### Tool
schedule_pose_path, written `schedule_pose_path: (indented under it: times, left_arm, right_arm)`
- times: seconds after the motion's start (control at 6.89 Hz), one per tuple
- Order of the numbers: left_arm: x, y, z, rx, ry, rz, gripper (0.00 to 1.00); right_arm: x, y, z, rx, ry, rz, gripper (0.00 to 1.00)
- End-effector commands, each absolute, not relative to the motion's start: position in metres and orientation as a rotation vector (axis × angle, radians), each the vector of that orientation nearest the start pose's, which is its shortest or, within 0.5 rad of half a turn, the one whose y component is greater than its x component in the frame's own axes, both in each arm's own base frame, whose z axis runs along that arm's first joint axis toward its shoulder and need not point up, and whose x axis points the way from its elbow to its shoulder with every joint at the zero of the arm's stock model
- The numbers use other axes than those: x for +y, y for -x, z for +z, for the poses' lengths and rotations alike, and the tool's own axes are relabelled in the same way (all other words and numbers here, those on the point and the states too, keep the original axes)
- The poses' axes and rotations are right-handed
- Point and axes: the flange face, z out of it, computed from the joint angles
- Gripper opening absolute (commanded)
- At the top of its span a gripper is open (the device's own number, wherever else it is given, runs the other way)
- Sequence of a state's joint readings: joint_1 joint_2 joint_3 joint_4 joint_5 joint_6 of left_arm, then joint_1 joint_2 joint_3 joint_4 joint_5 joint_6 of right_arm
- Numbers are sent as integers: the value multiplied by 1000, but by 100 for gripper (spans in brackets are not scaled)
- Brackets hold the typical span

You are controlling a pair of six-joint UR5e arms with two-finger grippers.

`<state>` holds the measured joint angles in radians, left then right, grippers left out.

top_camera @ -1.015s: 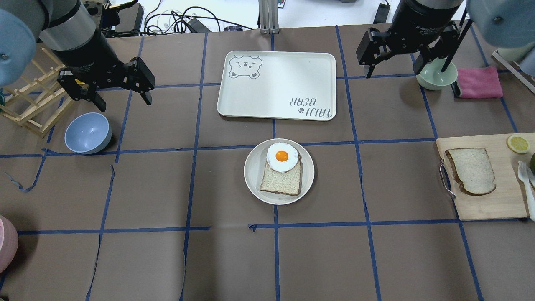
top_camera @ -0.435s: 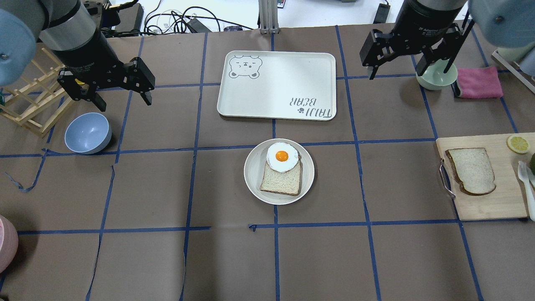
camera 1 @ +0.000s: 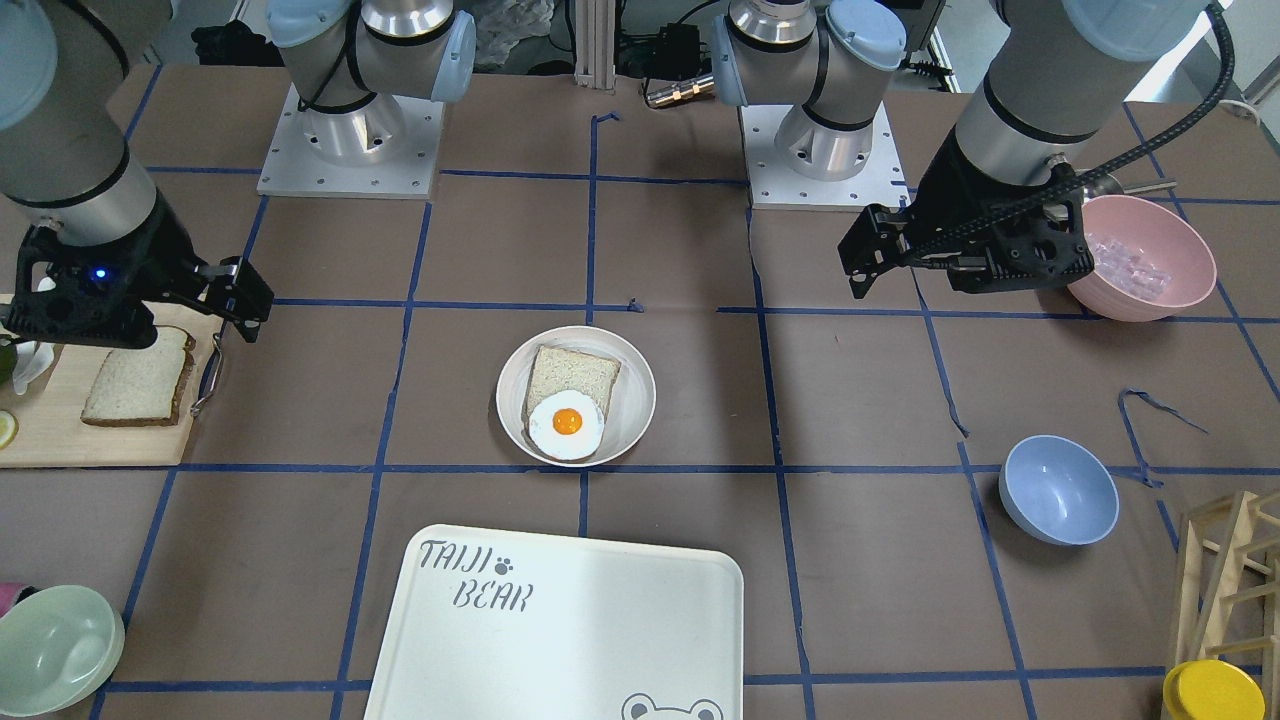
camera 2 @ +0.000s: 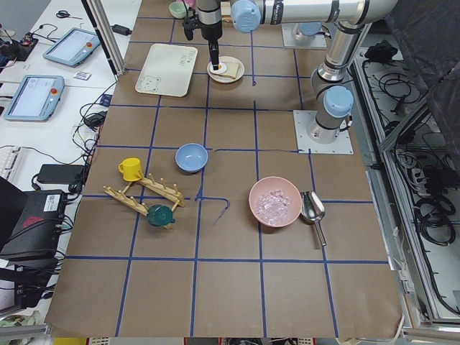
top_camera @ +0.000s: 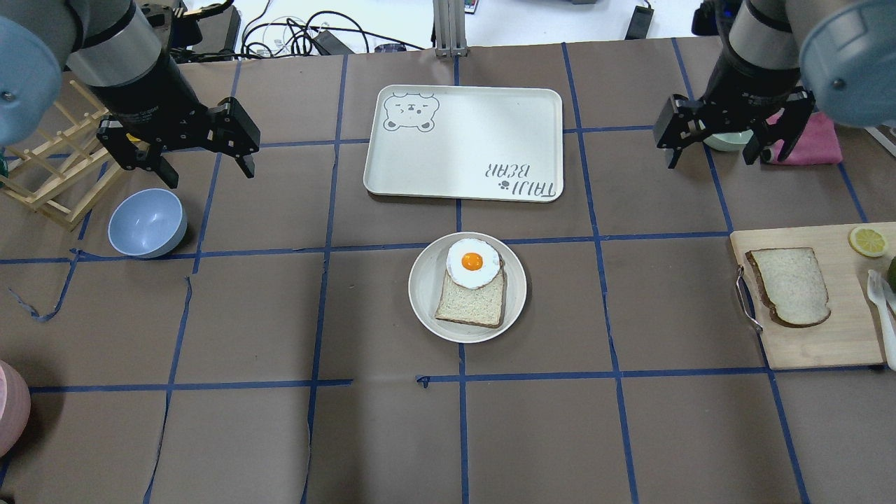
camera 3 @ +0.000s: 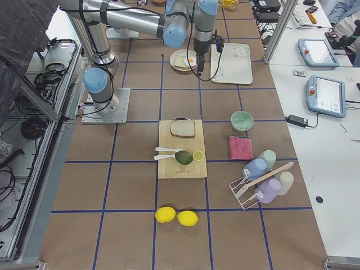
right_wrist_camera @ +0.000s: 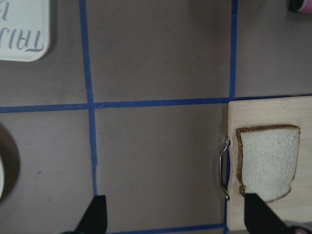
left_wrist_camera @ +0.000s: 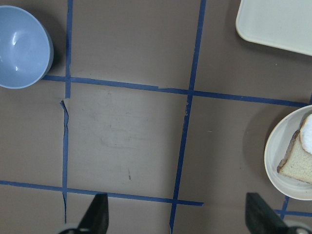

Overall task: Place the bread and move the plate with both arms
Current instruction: 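Move the right gripper down to the bread slice on the wooden board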

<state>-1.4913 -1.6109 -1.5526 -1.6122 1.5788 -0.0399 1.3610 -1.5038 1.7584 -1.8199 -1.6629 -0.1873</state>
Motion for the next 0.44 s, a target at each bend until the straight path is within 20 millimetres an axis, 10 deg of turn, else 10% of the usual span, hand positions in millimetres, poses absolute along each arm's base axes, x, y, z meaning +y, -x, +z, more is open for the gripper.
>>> schedule_pose_path:
  times: [0.0,0.29]
  left_arm:
    - [-510,92,472,3126,187,101,100]
    - [-508,93,467,3128,185,116,100]
  right_arm:
    - [-488,51,300,3238,-80,44,95]
    - [-456,70,250,3285,-48,-41,95]
